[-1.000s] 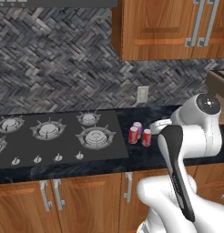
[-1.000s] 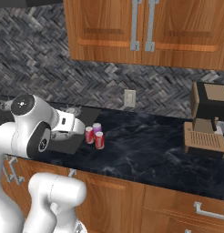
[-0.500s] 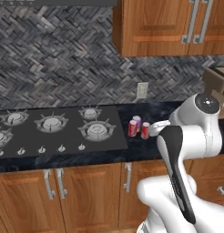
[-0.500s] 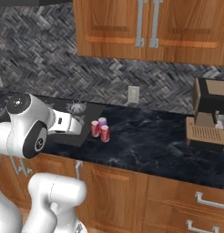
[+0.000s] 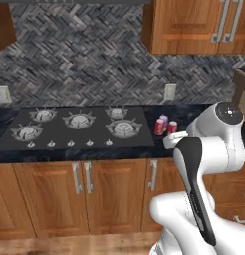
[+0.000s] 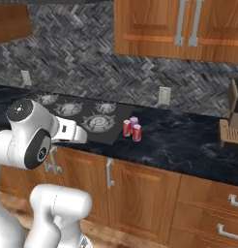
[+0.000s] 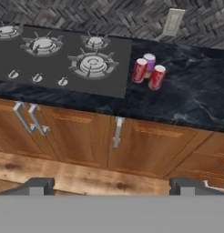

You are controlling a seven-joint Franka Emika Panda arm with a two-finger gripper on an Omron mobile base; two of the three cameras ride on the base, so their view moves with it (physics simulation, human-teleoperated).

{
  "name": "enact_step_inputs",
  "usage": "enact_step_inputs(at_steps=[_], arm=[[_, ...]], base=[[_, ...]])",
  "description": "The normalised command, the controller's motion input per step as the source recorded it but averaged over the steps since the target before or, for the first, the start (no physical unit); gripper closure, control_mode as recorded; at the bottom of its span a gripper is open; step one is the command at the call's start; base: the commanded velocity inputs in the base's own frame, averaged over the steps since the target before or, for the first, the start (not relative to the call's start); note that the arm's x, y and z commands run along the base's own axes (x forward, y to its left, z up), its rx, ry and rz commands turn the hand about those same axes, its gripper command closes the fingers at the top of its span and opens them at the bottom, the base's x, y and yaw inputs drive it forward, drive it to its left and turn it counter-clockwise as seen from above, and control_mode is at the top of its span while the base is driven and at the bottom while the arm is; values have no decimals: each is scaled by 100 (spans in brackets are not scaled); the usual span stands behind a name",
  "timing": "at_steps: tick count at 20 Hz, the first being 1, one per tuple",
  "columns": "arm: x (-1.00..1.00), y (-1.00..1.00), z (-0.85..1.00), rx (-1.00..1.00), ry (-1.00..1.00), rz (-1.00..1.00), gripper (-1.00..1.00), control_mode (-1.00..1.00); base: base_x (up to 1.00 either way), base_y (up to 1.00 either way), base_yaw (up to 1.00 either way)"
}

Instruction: Four empty soda cans are scattered around the kitchen. Gather all the cans and cluster them next to the stove for recycling.

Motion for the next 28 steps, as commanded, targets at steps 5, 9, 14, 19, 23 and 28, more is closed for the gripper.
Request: enact_step_inputs(at_steps=[5,9,14,19,23,28], arm=[[0,0,0,0,0,0,-100,100],[0,0,0,0,0,0,-100,100],[0,0,0,0,0,0,-100,100],[0,0,0,0,0,0,-100,100],[0,0,0,0,0,0,-100,100],[0,0,0,0,0,0,-100,100]], base=[[-6,24,48],[-14,8,50],[-9,3,50],[-9,1,50],[-1,0,50],[0,0,50]])
